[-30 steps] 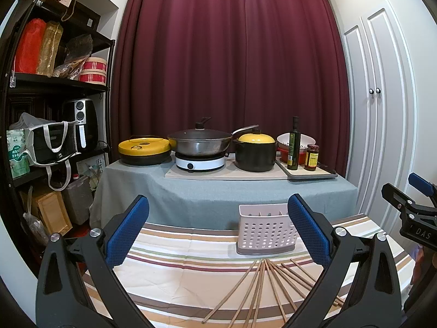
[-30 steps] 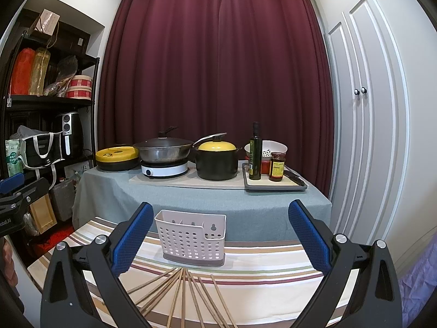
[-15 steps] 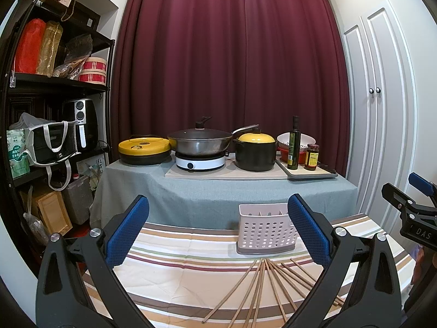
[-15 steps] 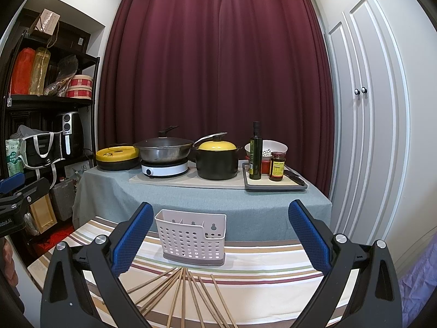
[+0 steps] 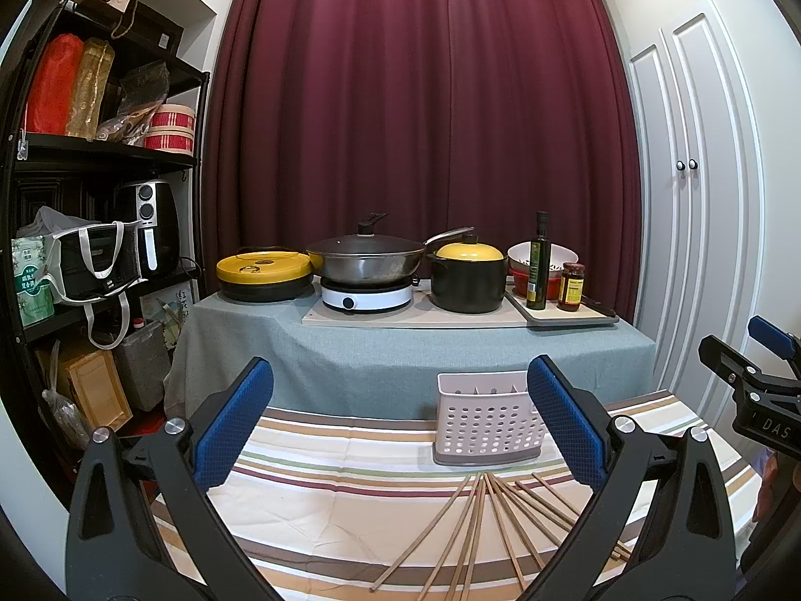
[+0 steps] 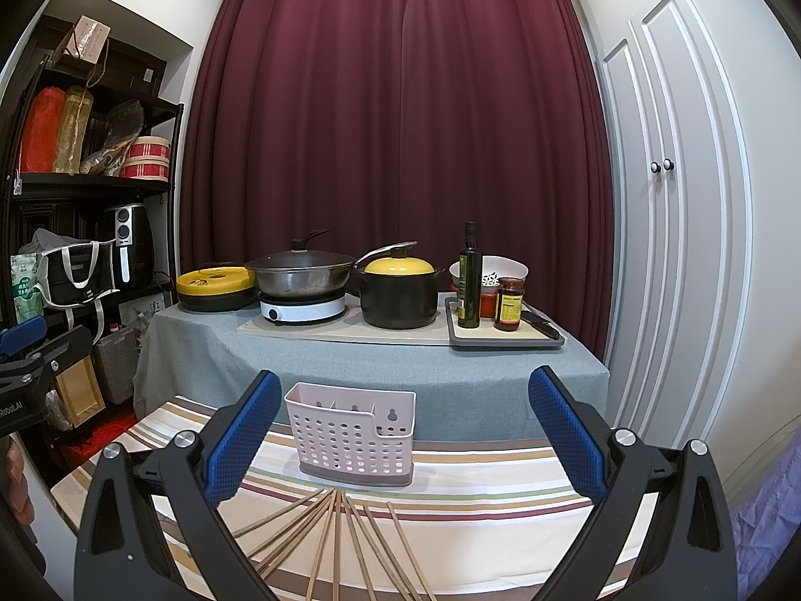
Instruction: Organize utensils
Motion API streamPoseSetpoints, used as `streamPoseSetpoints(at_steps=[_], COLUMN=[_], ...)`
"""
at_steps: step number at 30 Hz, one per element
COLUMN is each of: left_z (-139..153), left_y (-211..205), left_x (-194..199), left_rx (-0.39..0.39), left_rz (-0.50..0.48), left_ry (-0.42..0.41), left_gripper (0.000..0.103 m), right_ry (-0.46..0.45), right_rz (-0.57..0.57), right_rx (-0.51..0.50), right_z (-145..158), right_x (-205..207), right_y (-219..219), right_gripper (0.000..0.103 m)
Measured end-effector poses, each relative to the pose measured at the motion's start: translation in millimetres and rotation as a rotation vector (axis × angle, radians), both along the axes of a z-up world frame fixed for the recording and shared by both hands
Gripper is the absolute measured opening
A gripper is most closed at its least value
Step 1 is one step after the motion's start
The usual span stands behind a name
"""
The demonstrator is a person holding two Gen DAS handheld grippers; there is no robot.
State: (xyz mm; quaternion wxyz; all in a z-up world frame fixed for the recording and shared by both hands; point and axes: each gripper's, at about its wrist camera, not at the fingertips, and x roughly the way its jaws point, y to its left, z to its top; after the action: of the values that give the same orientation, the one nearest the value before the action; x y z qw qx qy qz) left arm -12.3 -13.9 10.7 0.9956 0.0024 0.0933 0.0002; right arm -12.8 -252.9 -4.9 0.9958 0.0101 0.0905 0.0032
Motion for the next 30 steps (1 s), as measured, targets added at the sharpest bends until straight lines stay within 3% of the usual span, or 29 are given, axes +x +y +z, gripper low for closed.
streamPoseSetpoints(at_steps=[11, 21, 27, 30], left_z=[-7.0, -83.1, -145.6, -175.8], left_y=[4.4, 22.0, 31.9, 39.2], left_x=[2.3, 47.7, 69.8, 77.4], left_rx=[0.012, 0.045, 0.079, 0.072], left_rz=[0.014, 0.001, -0.045, -0.063], left_ry=[0.015, 0.168, 0.302, 0.368], left_gripper=[0.099, 0.099, 0.098, 0.086], right_ry=[0.009, 0.141, 0.265, 0.321], right_rz=[-0.003, 0.003, 0.008, 0.010], right_rx=[-0.004, 0.017, 0.016, 0.033], right_z=[-4.5, -55.5, -97.6, -116.1], right_x=[-0.1, 26.9, 46.9, 55.3], right_y=[1.7, -10.8, -18.3, -22.4], right_gripper=[0.096, 0.096, 0.096, 0.096])
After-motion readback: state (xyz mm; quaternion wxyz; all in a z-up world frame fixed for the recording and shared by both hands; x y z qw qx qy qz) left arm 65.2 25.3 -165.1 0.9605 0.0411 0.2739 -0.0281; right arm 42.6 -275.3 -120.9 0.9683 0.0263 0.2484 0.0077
